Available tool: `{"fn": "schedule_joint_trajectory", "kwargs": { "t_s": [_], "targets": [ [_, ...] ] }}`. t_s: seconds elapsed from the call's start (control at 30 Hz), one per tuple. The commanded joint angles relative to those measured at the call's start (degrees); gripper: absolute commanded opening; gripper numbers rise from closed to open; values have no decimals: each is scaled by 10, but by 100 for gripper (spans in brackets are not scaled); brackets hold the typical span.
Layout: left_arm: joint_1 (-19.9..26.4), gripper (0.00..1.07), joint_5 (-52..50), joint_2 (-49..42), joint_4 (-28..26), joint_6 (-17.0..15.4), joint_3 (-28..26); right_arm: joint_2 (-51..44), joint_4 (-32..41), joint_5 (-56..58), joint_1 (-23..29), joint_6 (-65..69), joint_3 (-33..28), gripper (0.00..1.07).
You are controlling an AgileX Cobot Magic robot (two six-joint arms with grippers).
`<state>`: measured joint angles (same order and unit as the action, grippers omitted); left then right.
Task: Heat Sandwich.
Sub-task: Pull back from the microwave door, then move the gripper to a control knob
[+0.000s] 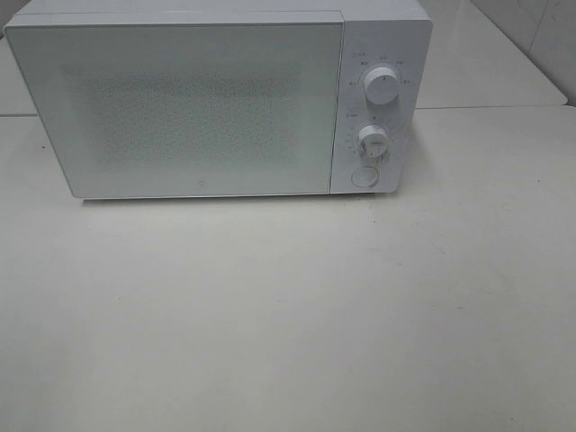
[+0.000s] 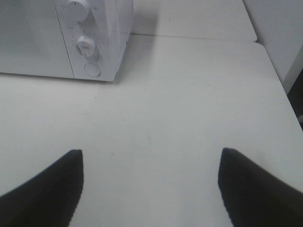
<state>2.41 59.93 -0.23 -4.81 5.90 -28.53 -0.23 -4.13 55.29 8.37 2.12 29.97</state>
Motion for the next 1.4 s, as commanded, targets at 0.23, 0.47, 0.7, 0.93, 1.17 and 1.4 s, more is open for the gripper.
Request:
{"fn": "schedule_joint_trajectory", "kwargs": {
  "t_s": [0.23,0.47,0.7,0.93,1.17,1.4],
  "targets": [
    [2,100,-5,-15,-6,-1,1,-6,-1,-71,-4,5,-6,75],
    [2,100,-5,-15,-6,-1,1,76,-1,-105,-4,9,-13,75],
    [2,100,-5,-15,-6,-1,1,162,2,-161,-4,9,-13,75],
    [2,100,-5,-15,-6,-1,1,275,2,-226,-4,9,-13,75],
    [2,100,-5,-15,-6,-1,1,348,3,-266,-4,9,-13,75],
    [2,100,-5,-15,-6,-1,1,429,3,-335,-4,9,-13,75]
  ]
}}
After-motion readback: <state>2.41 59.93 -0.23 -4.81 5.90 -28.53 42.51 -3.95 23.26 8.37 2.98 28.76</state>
